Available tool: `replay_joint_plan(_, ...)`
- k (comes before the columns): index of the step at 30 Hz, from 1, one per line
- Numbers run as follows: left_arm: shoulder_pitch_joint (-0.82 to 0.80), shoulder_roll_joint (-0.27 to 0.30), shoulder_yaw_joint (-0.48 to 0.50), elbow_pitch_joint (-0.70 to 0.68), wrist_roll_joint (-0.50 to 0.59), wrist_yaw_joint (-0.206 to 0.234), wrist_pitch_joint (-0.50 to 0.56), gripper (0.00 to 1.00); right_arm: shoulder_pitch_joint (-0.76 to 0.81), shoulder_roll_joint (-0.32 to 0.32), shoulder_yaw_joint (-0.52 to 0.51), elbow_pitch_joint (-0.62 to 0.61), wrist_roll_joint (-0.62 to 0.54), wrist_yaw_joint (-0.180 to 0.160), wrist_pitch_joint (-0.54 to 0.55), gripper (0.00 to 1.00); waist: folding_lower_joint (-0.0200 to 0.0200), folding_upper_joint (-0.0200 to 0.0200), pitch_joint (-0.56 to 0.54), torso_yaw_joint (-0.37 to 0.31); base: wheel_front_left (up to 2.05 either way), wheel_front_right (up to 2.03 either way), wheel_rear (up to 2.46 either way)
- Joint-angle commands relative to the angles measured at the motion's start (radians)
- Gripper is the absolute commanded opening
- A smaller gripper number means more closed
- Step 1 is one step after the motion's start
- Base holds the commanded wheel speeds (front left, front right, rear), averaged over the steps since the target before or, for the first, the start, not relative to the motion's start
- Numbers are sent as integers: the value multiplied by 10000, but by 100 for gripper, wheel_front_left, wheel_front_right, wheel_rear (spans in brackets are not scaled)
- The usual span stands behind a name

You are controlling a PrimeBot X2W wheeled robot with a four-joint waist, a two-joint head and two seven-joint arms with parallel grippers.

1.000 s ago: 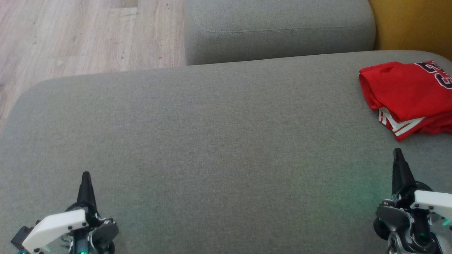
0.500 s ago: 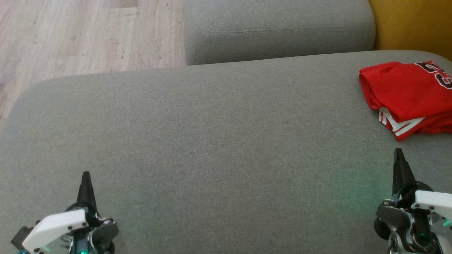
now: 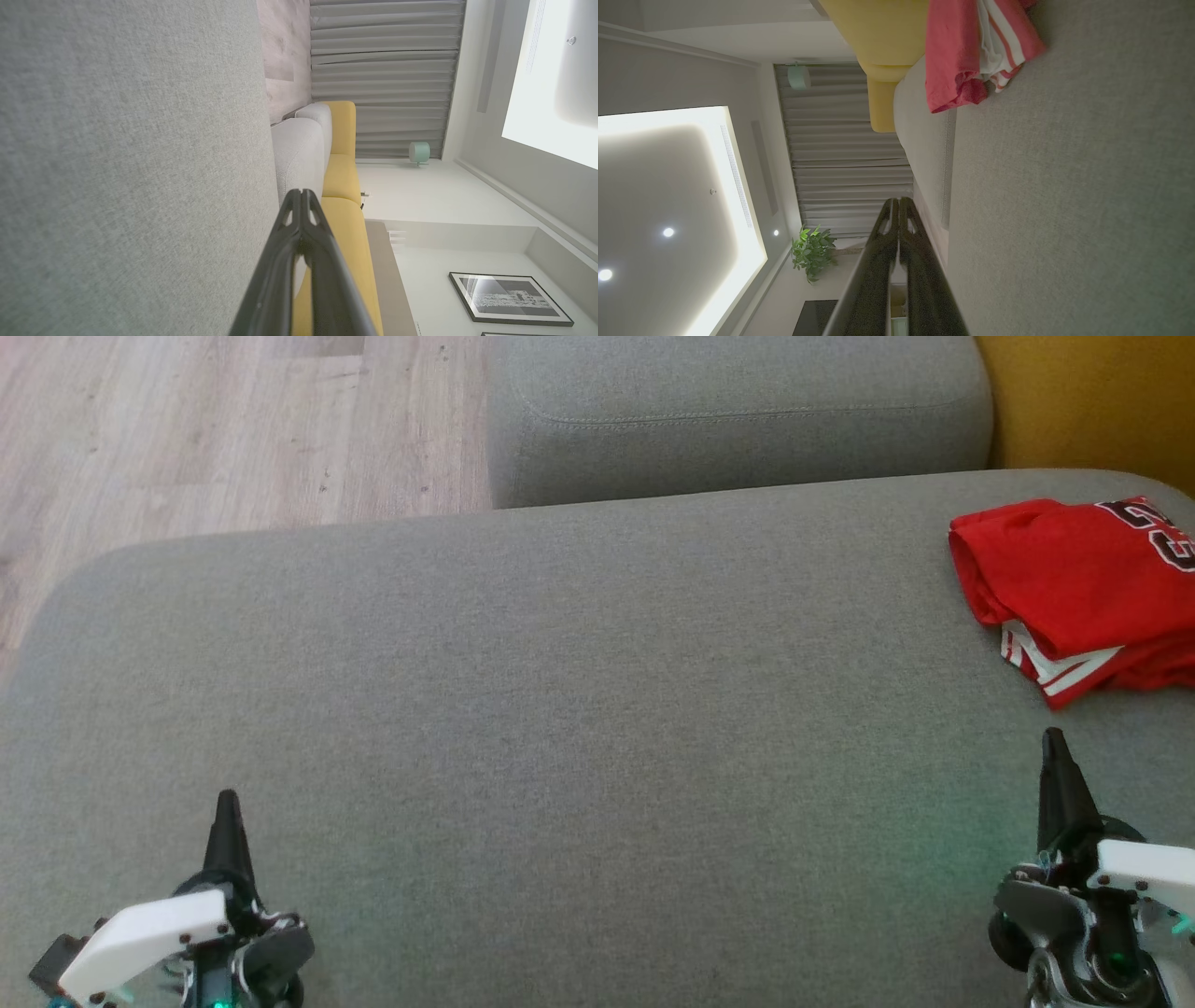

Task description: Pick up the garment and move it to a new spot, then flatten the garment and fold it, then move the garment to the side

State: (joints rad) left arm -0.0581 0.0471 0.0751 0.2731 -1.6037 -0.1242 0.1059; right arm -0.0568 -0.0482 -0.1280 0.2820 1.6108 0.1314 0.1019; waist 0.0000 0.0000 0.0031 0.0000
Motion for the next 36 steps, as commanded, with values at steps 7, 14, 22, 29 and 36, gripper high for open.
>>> replay_joint_plan(7, -500, 38, 390, -279, -46, -65, 75, 0, -507, -56, 184, -374, 12, -7, 79, 0, 0, 0, 0, 0, 0, 0, 0)
replay_joint_plan(14, -500, 37, 391, -279, -46, -65, 76, 0, -508, -53, 178, -374, 8, -7, 84, 0, 0, 0, 0, 0, 0, 0, 0)
replay_joint_plan(22, -500, 36, 392, -279, -45, -65, 76, 0, -508, -49, 173, -374, 3, -7, 88, 0, 0, 0, 0, 0, 0, 0, 0)
replay_joint_plan(29, -500, 36, 393, -279, -44, -65, 77, 0, -509, -45, 168, -373, -1, -7, 92, 0, 0, 0, 0, 0, 0, 0, 0)
replay_joint_plan(36, -500, 35, 394, -279, -43, -65, 78, 0, -509, -43, 164, -373, -4, -7, 95, 0, 0, 0, 0, 0, 0, 0, 0)
